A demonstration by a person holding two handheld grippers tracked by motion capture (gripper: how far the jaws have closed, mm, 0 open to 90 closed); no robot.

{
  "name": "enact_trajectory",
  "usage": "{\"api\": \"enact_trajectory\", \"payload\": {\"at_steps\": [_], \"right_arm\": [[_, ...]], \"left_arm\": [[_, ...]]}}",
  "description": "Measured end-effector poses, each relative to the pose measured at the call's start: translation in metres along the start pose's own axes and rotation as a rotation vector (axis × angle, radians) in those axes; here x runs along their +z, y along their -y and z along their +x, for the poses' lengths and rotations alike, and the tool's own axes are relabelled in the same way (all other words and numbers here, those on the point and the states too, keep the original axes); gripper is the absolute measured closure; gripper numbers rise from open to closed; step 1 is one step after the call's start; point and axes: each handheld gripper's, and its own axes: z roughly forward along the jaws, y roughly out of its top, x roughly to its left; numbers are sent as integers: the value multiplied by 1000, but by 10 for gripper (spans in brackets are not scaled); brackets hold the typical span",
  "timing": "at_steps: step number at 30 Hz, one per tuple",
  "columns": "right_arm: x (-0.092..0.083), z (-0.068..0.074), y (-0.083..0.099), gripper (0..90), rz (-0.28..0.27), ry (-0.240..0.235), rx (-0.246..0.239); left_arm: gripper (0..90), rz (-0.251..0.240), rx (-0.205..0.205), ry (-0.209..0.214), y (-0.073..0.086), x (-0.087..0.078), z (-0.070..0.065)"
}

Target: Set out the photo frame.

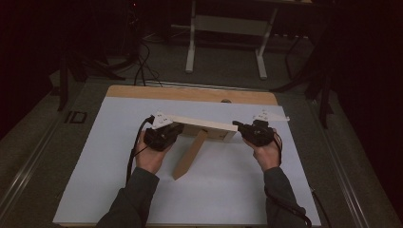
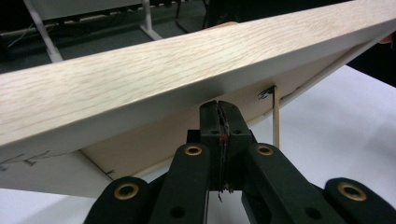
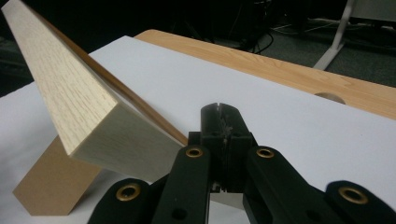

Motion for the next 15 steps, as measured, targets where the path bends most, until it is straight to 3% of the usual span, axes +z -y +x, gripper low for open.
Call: {"api": "enact_trajectory", "payload": {"at_steps": [15], "right_arm": [[-2, 4, 2, 897, 3, -6, -19]], "left_arm": [[900, 10, 2, -8, -4, 5, -1]]}}
